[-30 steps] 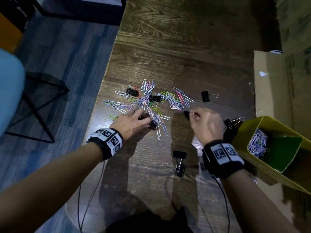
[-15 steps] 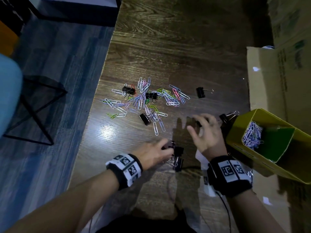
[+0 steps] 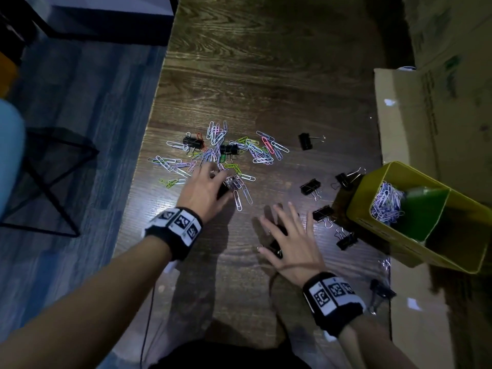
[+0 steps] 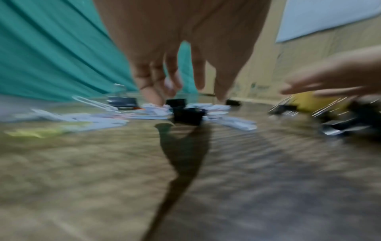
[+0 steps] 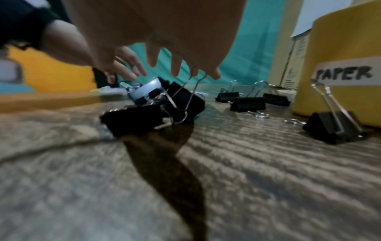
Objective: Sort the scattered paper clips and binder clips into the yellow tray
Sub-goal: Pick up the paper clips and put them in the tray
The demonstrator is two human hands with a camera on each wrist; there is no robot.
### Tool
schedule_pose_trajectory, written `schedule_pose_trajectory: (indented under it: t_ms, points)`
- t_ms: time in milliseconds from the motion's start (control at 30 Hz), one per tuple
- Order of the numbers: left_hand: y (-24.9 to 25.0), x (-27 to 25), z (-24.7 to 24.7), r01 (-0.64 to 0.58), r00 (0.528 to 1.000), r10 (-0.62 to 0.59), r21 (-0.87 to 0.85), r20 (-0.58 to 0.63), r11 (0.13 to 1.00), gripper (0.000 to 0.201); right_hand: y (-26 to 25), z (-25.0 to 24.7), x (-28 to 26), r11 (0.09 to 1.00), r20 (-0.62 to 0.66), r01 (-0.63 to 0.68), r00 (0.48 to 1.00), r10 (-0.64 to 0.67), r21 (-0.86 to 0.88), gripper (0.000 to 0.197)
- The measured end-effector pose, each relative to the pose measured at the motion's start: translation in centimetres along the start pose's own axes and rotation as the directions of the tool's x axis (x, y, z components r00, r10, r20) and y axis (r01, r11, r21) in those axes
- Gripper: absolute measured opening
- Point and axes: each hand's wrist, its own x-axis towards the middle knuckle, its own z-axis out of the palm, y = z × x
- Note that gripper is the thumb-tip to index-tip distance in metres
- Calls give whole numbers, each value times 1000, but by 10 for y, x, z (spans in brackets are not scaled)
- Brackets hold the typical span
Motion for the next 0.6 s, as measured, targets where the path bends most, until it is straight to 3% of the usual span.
schedule_pose_trajectory:
  t_ms: [100,233,333,533,600]
  points:
    - [-12,9,5,-17,993,16,11,113,1000,48,5,4,0,994,24,-78,997,79,-73,44]
    - [-18,4,9,-28,1000,27,-117,-11,993,47,21,2,-6,973,-95,-213,974,205,-91,23]
    - [6,-11,17,-74,996,67,-123,-59,990,51,31,-3,-3,956,-180,-284,947,266,-79,27]
    - [90,-38,47,-305,950,308,-62,53,950,43,44,-6,1,913,-270,-404,874,404,61,19]
    - [105,-40,51,-346,918,354,-76,177,935,50,43,-5,2,913,-331,-391,852,407,116,20]
